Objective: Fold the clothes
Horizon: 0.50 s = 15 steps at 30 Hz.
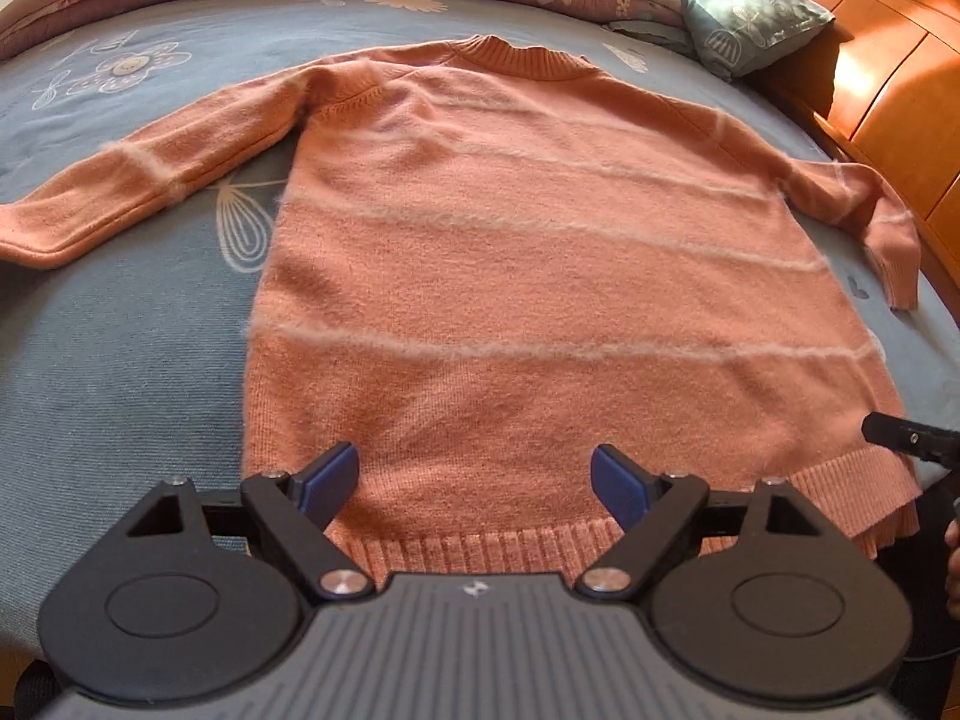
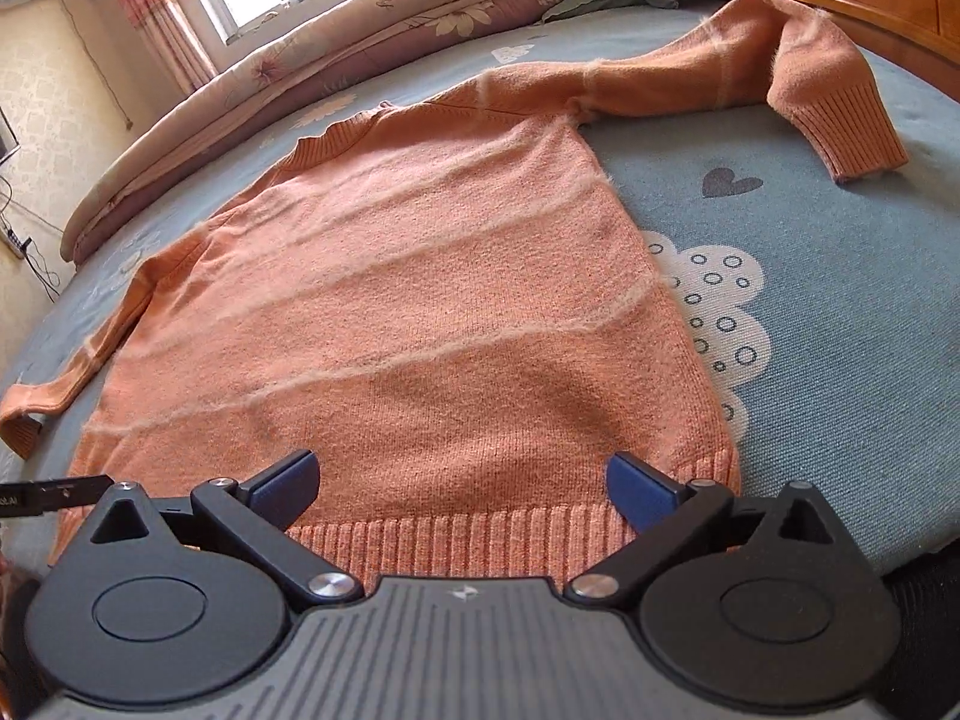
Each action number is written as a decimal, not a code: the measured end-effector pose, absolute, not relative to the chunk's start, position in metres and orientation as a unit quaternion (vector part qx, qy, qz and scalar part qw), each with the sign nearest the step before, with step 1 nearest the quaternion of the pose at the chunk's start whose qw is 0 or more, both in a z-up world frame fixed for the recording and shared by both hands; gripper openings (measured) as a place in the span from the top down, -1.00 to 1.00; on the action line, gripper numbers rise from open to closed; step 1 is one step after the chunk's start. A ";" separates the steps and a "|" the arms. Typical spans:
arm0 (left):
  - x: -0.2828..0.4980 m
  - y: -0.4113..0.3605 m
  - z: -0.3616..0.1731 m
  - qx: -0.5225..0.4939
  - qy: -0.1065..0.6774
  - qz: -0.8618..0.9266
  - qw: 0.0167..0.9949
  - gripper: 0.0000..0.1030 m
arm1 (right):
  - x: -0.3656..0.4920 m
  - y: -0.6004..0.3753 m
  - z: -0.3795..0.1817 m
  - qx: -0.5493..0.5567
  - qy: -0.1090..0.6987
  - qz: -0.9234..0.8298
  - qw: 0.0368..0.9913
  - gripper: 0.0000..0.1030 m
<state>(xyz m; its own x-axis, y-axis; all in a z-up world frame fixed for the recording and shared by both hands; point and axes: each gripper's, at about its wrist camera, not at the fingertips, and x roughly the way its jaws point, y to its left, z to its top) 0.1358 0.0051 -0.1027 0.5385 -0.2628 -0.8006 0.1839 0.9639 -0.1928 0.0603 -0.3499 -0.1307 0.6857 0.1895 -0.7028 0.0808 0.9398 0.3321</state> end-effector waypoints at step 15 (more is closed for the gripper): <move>0.300 -0.021 -0.077 -0.026 0.388 -0.164 0.907 -0.64 | 0.062 -0.344 -0.127 0.129 0.409 0.038 0.902 -1.00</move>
